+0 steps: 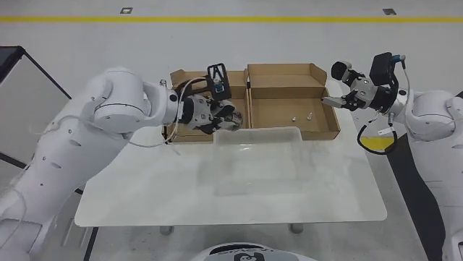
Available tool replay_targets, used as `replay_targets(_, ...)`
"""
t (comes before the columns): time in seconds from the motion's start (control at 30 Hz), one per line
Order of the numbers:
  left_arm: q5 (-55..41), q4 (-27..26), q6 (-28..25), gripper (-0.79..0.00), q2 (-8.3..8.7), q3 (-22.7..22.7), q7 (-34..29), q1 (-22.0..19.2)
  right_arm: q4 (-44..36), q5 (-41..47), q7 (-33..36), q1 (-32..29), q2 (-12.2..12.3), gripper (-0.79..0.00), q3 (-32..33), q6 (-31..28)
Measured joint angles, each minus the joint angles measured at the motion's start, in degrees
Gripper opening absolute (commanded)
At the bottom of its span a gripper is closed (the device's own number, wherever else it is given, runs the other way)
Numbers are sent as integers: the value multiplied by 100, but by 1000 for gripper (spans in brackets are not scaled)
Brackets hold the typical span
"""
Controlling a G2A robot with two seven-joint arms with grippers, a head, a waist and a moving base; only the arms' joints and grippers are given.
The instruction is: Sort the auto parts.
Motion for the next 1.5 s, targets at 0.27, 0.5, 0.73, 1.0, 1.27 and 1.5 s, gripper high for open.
replay_targets(0.27,-1035,-12,-991,-785,275,-1424,1233,1178,0,0,0,0,0,0,0,0)
replay_targets(0.5,-1688,-45,-1947,-785,349,-2078,2172,1986,0,0,0,0,0,0,0,0)
replay_targets(0.73,-2246,-187,-2452,-785,301,-2281,3137,2458,0,0,0,0,0,0,0,0)
replay_targets(1.0,-2693,-468,-2444,-785,175,-2434,3882,2675,0,0,0,0,0,0,0,0)
replay_targets(1.27,-2759,-528,-2444,-785,92,-2514,3809,2680,0,0,0,0,0,0,0,0)
replay_targets(1.5,-2759,-527,-2444,-785,93,-2512,3812,2680,0,0,0,0,0,0,0,0)
